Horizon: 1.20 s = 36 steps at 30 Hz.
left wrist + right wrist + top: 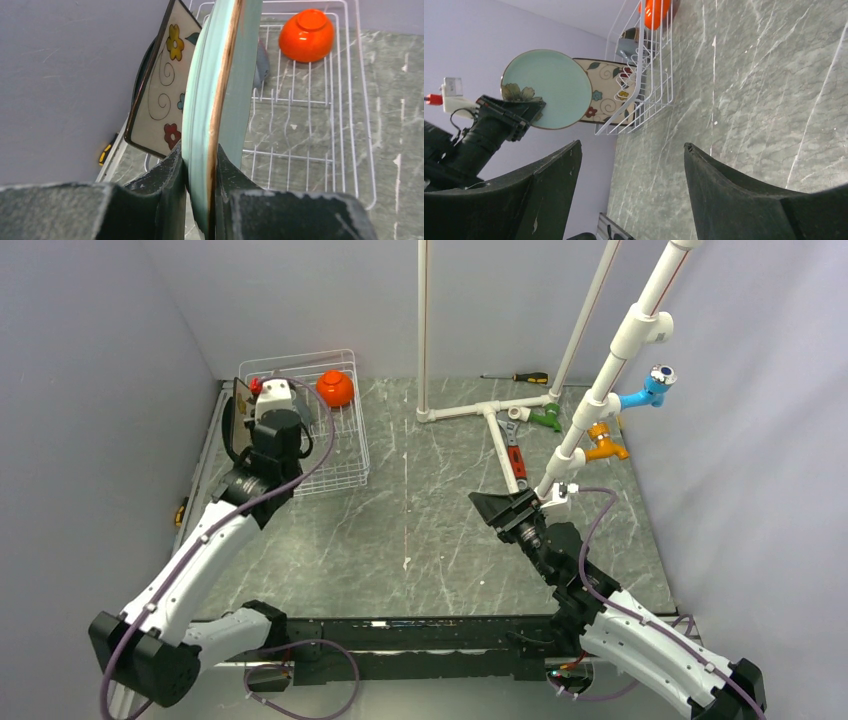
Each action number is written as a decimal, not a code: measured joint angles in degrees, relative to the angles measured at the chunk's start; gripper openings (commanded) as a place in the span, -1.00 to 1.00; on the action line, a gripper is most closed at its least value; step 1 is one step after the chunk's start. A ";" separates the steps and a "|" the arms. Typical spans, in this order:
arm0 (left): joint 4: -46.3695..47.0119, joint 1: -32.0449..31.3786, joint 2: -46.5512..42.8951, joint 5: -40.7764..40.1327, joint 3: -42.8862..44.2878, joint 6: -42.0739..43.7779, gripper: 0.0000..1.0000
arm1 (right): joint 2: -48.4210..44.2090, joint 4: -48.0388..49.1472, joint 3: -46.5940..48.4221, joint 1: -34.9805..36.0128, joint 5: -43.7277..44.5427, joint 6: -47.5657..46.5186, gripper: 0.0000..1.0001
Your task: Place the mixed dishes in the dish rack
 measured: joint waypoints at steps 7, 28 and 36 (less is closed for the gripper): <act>-3.87 4.57 9.35 2.75 7.21 -2.29 -1.00 | -0.96 -0.02 -0.07 0.00 0.00 0.02 0.52; -6.88 7.45 22.14 10.10 10.69 -4.26 -1.00 | -4.44 -1.16 -0.07 0.00 0.07 0.02 0.52; -7.21 9.25 24.59 12.48 11.72 -5.77 -1.00 | -5.20 -2.25 -0.20 0.00 0.15 0.00 0.52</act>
